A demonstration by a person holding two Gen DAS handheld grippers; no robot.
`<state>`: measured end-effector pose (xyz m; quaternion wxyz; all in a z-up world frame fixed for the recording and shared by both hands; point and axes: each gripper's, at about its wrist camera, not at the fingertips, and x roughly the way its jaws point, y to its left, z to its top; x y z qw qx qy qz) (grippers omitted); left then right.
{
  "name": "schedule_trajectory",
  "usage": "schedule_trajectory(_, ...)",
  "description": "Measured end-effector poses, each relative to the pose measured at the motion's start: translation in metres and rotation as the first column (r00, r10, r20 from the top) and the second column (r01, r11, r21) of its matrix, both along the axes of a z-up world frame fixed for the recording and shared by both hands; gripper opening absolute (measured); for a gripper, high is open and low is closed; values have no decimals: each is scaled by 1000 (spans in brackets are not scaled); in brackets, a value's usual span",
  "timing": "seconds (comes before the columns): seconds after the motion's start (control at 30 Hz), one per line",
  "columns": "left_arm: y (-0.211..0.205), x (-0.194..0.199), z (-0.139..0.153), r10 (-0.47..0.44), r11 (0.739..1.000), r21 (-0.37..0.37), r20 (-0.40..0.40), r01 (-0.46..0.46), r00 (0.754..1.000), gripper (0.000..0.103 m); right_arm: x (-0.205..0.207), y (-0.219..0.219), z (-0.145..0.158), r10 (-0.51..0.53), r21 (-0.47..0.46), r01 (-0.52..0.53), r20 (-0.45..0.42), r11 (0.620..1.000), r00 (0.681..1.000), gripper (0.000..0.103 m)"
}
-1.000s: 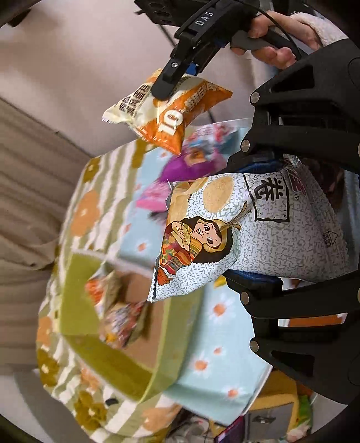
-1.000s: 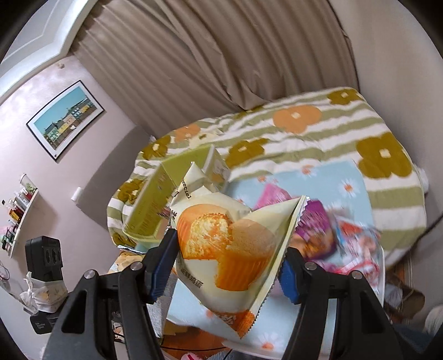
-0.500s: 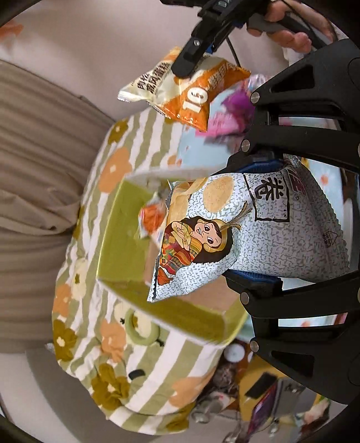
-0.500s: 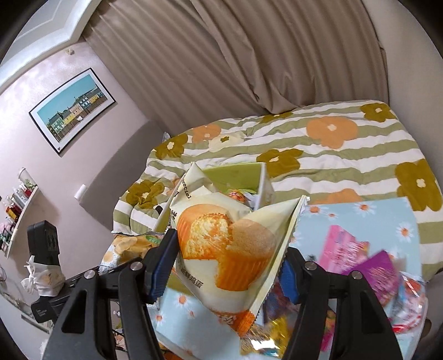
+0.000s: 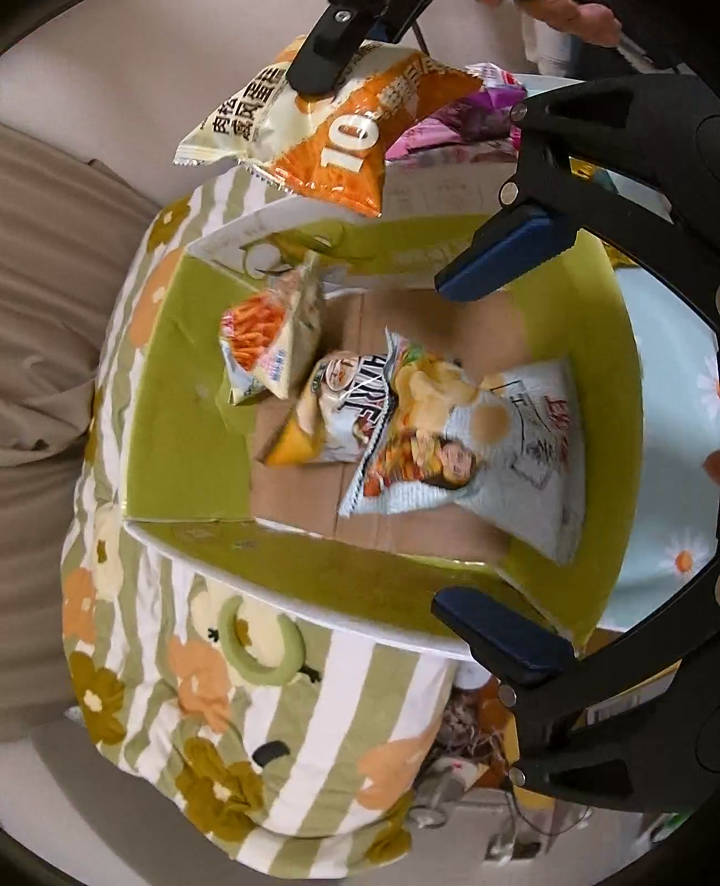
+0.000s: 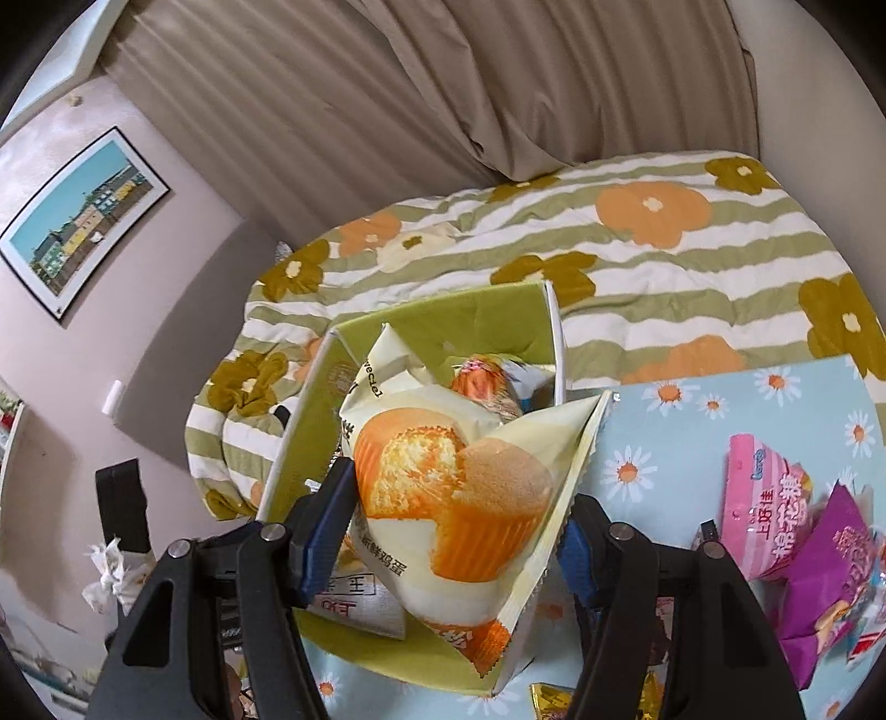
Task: Organize snacks
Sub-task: 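Carry both packets over the box and release them inside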
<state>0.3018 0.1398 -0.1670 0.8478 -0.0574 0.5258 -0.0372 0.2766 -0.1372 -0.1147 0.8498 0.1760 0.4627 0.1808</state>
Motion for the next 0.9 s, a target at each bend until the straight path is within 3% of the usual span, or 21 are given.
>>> schedule_trajectory(0.63,4,-36,8,70,996,49,30,-72,997,102,33,51,-34,96,-43,-102,-121,994,988,63)
schedule_trajectory(0.7,4,-38,8,73,996,48,28,-75,997,102,34,54,-38,73,-58,-80,-116,995,991,70)
schedule_trajectory(0.8,4,-41,8,74,996,48,27,-75,997,102,28,54,-37,69,-71,-76,-91,995,993,102)
schedule_trajectory(0.9,4,-47,6,68,996,48,29,-69,997,102,17,54,-31,94,-113,-96,-26,989,995,102)
